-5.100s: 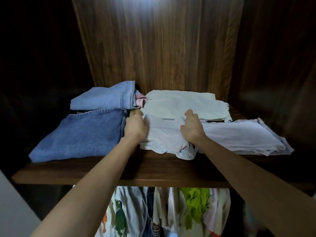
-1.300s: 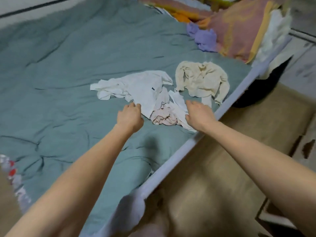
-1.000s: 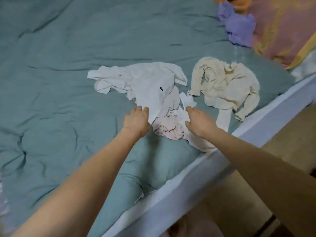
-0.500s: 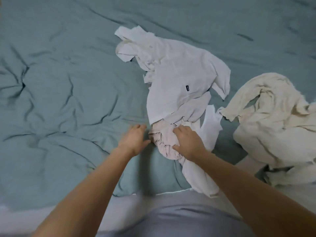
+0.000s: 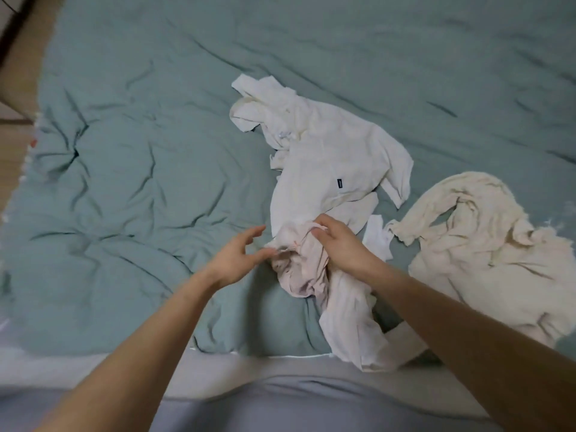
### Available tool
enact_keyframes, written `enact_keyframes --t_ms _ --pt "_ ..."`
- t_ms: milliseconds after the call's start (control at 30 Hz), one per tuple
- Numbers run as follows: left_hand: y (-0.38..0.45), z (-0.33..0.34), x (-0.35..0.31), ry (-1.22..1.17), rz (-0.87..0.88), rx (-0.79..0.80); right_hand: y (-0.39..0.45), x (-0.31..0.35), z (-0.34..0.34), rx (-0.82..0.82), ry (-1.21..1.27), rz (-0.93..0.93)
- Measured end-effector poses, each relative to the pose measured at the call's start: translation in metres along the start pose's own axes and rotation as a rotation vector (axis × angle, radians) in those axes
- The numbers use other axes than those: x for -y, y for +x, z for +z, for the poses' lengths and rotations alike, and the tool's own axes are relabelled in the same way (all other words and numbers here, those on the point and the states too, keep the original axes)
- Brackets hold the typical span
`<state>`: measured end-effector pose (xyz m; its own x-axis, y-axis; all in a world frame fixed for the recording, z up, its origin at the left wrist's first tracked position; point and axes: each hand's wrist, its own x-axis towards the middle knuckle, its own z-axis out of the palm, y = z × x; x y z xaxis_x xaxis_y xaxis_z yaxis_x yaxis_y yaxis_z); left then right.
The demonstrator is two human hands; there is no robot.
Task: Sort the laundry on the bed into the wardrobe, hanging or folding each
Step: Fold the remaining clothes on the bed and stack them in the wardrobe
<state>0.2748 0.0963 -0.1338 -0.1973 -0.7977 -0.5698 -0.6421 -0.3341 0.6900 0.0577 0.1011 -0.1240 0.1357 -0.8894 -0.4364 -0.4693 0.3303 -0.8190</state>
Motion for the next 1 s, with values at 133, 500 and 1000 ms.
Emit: enact_keyframes --t_ms 133,500,1000 --pt "-0.017 -0.025 -0.038 -0.065 0.135 0.098 -0.019 0.058 -0.021 -0.036 0.107 -0.077" --pt "-0.095 -0.165 -0.099 -0.086 0.397 0.003 -0.051 0.205 -0.036 -0.288 0.357 -0.166" --pt "-0.153 -0.315 -0.126 0.053 0.635 -0.133 -0.078 0.298 0.017 -0.355 0.194 -0.114"
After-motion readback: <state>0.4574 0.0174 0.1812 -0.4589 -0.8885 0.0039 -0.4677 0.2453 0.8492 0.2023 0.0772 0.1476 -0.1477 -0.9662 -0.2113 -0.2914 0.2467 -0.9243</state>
